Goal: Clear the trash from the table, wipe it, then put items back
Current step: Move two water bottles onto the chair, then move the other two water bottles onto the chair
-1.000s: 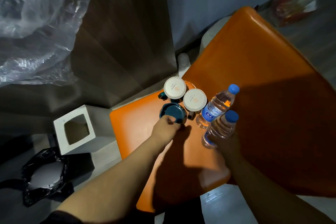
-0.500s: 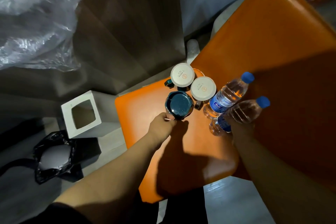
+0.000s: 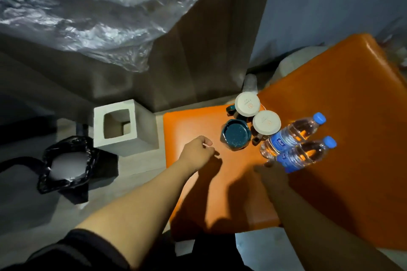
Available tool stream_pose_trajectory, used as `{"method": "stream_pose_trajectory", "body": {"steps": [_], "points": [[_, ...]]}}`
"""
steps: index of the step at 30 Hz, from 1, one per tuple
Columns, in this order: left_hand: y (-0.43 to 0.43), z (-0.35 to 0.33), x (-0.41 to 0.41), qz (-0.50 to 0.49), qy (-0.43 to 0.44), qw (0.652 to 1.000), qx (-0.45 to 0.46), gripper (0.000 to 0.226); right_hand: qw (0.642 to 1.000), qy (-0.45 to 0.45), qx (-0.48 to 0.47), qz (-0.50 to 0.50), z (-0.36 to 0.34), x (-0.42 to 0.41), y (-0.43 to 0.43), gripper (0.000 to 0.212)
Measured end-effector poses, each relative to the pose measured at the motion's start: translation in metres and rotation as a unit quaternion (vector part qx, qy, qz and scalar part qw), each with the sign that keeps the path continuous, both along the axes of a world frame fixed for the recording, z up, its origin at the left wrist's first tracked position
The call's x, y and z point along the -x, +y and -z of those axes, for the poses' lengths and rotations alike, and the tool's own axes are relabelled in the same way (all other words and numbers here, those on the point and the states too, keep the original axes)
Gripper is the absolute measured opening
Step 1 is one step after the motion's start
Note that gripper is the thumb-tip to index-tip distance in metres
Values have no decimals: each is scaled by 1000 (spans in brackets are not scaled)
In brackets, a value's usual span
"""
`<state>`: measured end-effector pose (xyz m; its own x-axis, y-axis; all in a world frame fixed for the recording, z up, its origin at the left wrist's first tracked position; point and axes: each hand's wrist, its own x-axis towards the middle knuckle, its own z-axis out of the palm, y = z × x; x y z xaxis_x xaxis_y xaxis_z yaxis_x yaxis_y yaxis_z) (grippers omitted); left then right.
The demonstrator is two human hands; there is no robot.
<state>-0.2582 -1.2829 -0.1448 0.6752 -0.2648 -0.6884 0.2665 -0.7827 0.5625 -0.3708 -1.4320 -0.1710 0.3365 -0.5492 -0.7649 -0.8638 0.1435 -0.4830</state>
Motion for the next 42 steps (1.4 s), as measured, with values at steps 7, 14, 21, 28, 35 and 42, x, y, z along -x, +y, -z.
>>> {"method": "stream_pose_trajectory", "body": {"steps": [7, 14, 21, 28, 35, 42], "points": [[147, -27, 1, 5, -98, 994, -51, 14, 961, -54, 56, -266, -36, -62, 144, 24], [368, -43, 37, -99, -121, 980, -126, 19, 838, -78, 106, -530, -69, -78, 360, 18], [560, -77, 96, -243, -153, 937, -198, 22, 676, -138, 126, -712, -102, -76, 566, 24], [684, -98, 141, -361, -150, 886, -248, 25, 554, -193, 120, -801, -122, -70, 710, 23], [792, -112, 149, -394, -161, 862, -274, 27, 465, -238, 110, -846, -142, -82, 834, 26], [917, -140, 93, -417, -206, 833, -301, 23, 445, -308, 93, -836, -167, -144, 975, 21]]}}
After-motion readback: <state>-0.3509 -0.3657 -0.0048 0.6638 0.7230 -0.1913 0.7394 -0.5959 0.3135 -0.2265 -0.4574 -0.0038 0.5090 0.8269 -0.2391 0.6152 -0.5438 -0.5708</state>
